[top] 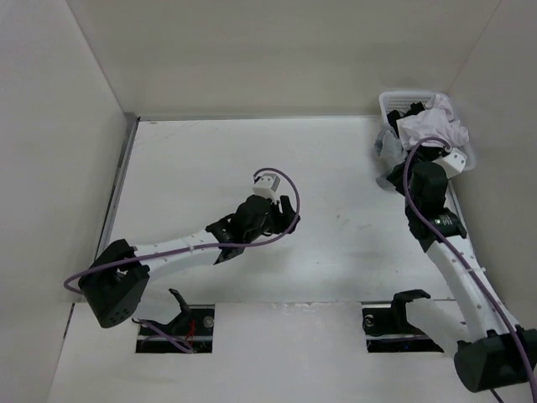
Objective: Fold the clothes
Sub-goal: Grab the tank top from the pile, then move the tank top to the center of the board
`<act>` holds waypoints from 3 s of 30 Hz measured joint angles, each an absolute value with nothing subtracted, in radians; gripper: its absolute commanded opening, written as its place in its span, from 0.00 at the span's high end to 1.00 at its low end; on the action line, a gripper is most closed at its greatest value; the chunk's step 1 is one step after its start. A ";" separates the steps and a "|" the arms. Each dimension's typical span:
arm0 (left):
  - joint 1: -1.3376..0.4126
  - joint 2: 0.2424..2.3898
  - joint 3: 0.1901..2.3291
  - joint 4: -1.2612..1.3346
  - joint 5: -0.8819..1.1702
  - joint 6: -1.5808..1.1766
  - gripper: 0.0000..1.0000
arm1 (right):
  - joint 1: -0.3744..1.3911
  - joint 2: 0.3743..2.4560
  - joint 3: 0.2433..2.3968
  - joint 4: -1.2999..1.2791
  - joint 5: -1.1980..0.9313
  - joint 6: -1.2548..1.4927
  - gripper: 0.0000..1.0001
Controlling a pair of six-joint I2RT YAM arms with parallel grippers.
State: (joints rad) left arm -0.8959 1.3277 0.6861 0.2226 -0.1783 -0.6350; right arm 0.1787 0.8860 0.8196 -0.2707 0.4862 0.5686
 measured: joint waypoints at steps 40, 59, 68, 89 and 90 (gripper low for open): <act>-0.798 1.456 0.501 0.730 -0.086 -0.596 0.51 | -0.400 2.170 1.737 -0.049 0.242 0.618 1.00; -0.761 1.320 0.472 0.713 -0.097 -0.622 0.52 | 0.013 1.128 1.318 0.275 0.007 0.638 1.00; -0.588 0.910 0.445 0.548 -0.216 -0.654 0.51 | 0.351 0.806 1.236 0.312 -0.074 0.625 0.94; -0.603 1.087 0.323 0.369 -0.198 -0.682 0.64 | 0.464 1.477 0.926 0.305 -0.022 0.670 0.94; -0.644 1.113 0.324 0.368 -0.199 -0.668 0.66 | 0.491 1.402 0.865 0.313 0.015 0.667 0.96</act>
State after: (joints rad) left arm -0.6441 1.1133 0.3244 0.3679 -0.1986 -0.6678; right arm 0.4908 1.4017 0.8646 0.3126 0.0147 0.6674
